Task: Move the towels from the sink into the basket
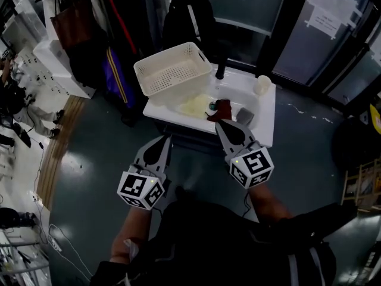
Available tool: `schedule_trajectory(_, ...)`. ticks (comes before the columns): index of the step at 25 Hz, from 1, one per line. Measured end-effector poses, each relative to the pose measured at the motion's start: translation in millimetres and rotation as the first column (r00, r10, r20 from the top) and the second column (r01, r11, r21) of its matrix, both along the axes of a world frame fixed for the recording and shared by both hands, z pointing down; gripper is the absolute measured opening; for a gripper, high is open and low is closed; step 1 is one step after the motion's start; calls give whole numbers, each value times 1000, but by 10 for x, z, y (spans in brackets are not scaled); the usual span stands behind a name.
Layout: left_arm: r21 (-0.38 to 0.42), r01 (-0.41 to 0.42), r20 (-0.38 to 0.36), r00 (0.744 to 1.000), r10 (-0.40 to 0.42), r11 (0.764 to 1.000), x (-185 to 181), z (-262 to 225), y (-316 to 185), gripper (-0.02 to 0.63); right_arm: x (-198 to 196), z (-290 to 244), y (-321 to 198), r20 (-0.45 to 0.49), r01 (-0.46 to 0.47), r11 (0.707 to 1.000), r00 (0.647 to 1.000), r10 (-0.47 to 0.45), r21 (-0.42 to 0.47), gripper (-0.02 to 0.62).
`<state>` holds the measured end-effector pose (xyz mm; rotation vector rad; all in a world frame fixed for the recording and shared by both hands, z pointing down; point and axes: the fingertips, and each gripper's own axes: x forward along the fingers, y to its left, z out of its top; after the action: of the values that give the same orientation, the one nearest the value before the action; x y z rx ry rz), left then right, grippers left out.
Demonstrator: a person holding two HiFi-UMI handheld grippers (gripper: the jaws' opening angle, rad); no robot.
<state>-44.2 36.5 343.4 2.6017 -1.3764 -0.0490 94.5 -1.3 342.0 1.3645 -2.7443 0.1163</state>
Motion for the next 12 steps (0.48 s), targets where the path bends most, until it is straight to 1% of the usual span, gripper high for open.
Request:
schedule_trajectory(4,8,-16,-9,1000,16,1000,-187,7,-263,3,-182,11,-246,-54,-22,999,998,24,23,9)
schedule_trajectory(9,26,-71,-31,997,72,997,-343,21,-436,3,-364,77,-459,-82,-50,999,995,50,5,9)
schedule_trajectory(12,27,-60,-37,997,61,998,-486,41,-575,3,-457,138,-599,-98,-71,997,993,70,-7,12)
